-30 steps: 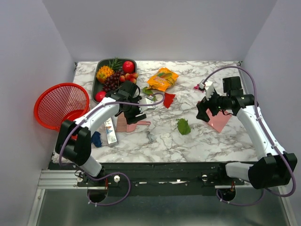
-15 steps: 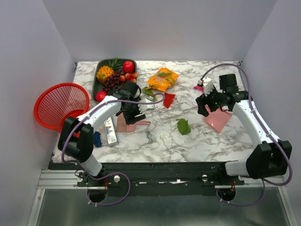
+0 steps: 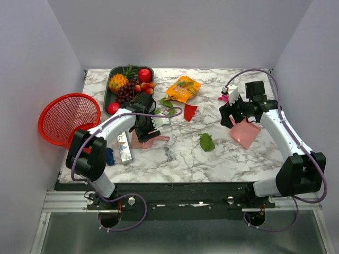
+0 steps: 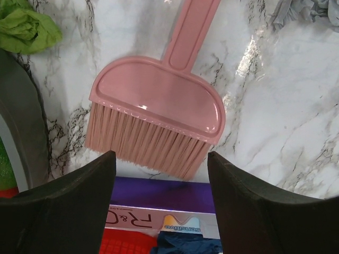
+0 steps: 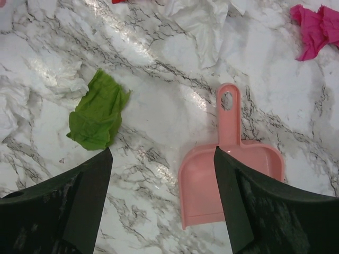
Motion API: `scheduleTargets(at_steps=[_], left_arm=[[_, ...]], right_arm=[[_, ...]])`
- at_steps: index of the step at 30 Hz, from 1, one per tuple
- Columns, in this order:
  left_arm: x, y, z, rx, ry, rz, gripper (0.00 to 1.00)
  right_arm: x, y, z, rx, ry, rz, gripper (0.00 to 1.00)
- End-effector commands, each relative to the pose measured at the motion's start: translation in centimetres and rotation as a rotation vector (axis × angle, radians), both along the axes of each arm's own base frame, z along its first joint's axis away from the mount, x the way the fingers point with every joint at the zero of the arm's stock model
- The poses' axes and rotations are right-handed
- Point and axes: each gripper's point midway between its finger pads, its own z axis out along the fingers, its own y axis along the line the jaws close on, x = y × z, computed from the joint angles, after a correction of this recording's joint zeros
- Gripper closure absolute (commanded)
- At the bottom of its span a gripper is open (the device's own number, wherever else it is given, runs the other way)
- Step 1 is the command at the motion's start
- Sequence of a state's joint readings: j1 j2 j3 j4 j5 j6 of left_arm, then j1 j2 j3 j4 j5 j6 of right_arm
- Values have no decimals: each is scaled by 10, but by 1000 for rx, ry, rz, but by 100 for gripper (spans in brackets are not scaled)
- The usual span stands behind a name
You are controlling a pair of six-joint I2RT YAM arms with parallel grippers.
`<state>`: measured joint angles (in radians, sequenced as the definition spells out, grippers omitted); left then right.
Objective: Sweep away the paper scraps from the table
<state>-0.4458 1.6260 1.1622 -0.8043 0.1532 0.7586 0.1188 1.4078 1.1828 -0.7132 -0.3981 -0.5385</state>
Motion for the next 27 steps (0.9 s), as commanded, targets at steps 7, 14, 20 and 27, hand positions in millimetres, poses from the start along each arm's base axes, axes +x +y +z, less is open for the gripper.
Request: scheduleTargets(at_steps=[7,14,20,27], left_arm=[[-10,15,-18,83,73,13,26],[-10,42,-23,148,68,-17,27],[-12,37,-35,104,32,-69,28],[-13,38,-54,114,55,-61,49]], right_arm=[[-14,4,-4,26,-10,3,15],[-17,8,-7,49,5,1,14],[-12,10,-3,61,3,2,14],[-14,8,-3,51,1,-4,14]])
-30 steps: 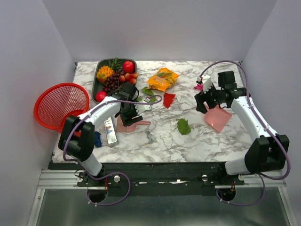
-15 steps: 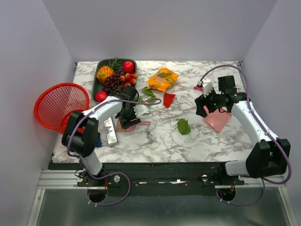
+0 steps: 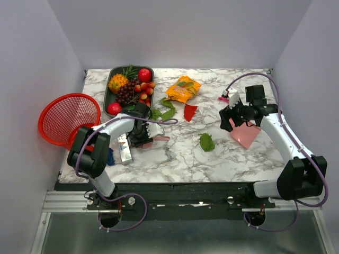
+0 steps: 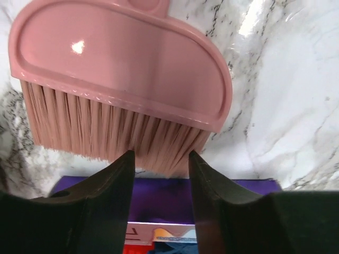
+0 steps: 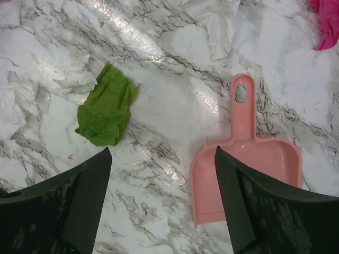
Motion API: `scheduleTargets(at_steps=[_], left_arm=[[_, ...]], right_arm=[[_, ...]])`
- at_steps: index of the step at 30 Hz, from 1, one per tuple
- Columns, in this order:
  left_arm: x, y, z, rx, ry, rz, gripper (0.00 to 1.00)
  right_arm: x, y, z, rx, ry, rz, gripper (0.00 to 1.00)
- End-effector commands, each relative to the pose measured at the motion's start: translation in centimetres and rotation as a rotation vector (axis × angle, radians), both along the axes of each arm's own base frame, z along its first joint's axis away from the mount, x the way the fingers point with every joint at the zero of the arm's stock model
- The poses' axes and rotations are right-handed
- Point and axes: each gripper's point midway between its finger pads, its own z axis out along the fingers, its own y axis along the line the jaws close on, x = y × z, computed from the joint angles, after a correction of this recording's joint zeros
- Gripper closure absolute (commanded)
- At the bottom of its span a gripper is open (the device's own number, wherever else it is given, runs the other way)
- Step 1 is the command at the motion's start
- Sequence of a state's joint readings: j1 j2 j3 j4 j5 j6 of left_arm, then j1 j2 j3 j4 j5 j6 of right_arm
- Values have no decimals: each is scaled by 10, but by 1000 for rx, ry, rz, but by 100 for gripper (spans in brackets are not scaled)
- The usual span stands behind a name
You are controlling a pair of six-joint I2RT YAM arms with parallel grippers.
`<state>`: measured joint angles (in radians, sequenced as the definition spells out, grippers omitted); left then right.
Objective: Sweep away the paper scraps from the table
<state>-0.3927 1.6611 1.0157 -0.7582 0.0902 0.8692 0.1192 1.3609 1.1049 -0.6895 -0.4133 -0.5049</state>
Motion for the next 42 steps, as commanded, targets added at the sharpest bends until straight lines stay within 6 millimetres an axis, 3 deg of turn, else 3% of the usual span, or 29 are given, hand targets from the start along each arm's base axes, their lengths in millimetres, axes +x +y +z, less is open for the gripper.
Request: scheduleTargets(at_steps=[1,3,7,9,13,20,22,26,31,42], left_arm=[[6,-5,-8,-13,-12,-22,53],[2,-4,-13,-10,12,-23,68],[-5,-5,-18,-19,40,-3,85],[-9,-4,-17,-22,48,0,100],[-10,-6,1,-64,57,24,100],[-13,-34,79,-248,78,-1,100],[-21,-41,95,-298,98,-9,100],[-18,-52,125,-357,78,-35,100],[-13,-66,144,-415,111,-35,100],[11,-91,177,-503,57,-33,100]], right_arm=[[1,6,7,24,-24,10,14],[-2,5,5,24,-20,8,13],[-4,5,3,23,-17,8,13],[-4,5,2,21,-16,6,13],[-1,7,9,31,-23,17,13],[0,26,31,112,-60,117,7],[2,34,42,144,-75,155,8],[3,43,52,147,-88,226,8],[-11,66,71,123,-212,462,7],[-20,126,84,81,-377,744,6]])
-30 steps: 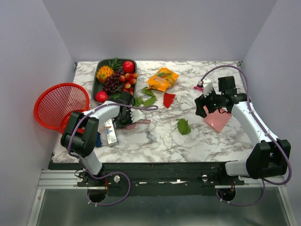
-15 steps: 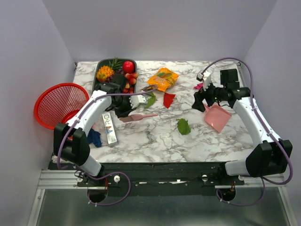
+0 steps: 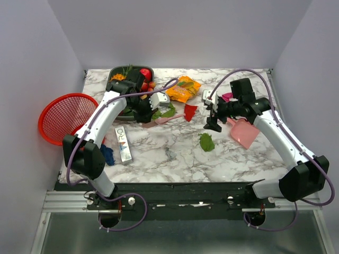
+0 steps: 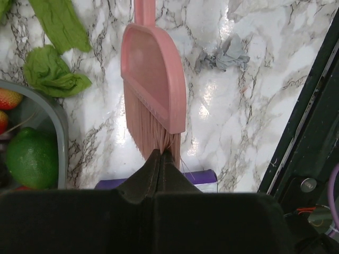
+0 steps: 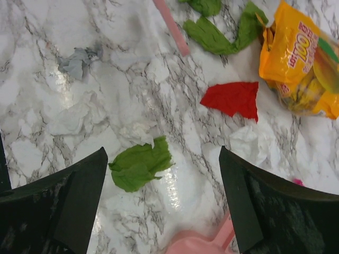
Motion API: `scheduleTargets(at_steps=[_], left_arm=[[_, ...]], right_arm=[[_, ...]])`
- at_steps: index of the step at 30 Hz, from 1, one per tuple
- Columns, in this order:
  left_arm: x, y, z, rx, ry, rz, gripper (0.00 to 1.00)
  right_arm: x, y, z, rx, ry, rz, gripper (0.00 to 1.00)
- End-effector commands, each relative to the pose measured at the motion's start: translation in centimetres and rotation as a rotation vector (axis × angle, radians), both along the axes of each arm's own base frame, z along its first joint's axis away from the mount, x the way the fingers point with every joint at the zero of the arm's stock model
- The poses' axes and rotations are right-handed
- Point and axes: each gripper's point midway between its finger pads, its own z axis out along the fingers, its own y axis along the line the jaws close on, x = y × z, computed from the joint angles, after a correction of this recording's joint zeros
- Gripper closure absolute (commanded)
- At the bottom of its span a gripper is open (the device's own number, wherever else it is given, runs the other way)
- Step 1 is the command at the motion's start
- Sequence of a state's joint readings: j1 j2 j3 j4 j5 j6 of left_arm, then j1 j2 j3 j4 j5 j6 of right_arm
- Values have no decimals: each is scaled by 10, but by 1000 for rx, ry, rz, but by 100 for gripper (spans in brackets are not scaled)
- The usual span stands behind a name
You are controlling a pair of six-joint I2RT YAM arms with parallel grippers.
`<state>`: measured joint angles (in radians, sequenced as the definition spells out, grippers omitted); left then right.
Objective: Sweep away the paper scraps from the table
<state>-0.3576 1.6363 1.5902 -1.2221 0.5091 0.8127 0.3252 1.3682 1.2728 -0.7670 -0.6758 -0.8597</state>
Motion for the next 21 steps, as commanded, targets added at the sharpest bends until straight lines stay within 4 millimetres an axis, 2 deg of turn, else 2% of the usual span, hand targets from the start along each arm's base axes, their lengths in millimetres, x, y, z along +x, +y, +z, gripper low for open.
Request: scheduleTargets(at_steps=[1,9,12,18,21], left_arm=[[-1,-19,17,-77,5,-26,100],[0,-43,37,-148,-29,-53,100],[1,-46,44,-156,-44,-57,100],[0,-49,60,-187,-84,-59,100],[0,-48,64,-198,-111,-63,100]], right_arm=[[2,31,20,25,-145,162,5],[25,72,31,46,-276,265,4],[31,84,37,53,-293,298,4],[23,97,18,24,-252,379,4],[17,100,9,19,-233,396,8]])
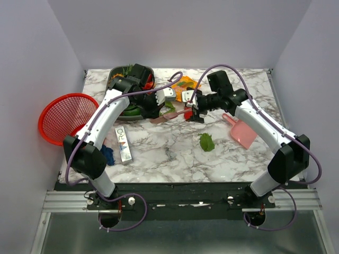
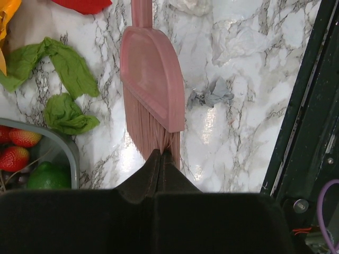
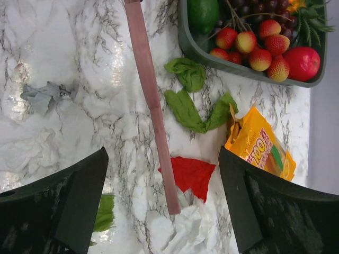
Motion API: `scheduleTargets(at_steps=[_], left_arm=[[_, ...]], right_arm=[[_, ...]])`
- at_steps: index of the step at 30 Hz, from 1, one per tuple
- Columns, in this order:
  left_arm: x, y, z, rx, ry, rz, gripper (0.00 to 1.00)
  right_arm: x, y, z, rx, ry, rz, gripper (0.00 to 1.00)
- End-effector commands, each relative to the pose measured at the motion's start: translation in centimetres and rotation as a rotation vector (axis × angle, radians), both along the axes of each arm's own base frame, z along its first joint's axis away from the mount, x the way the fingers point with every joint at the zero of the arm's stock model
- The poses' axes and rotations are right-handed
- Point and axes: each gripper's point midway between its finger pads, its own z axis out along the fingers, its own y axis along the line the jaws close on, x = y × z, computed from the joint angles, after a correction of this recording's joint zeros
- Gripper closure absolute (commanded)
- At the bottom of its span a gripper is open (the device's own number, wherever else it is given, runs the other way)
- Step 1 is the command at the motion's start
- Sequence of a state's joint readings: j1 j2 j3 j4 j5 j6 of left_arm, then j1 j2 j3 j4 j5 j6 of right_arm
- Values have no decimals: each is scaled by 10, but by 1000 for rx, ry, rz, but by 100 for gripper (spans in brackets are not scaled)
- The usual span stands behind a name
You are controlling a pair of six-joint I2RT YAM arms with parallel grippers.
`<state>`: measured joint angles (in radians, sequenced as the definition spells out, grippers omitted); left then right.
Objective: Sweep away the paper scraps from the table
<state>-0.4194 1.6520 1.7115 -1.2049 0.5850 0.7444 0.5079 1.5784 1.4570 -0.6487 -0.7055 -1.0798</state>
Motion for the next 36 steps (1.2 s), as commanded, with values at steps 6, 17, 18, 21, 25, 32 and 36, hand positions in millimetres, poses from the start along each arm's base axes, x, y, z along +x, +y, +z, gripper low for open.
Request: scheduleTargets(at_steps=[6,17,18,21,25,32,36], left_arm=[[-4,-8,26,-88,-91,-29,100],[1,-17,35,-136,-90,-22,100],[1,-18,36,-140,-90,-21,100],[2,-18,37,-144,-92,-17,100],[7,-20,41,-173,-79,6,100],[20,-21,58,-272,-106,87,64],[15,-25,62,-335,-156,75,50]], right_arm=[[-16,10,-10,0,46,58,23],[-11,7,-18,-10,69,4,36],[-10,7,-18,-9,69,0,39],[-6,7,-17,-11,68,-19,45],[-1,6,-18,-15,64,-48,71],[0,-5,-14,-50,72,-107,99],[-16,-6,-8,-78,178,-66,99]])
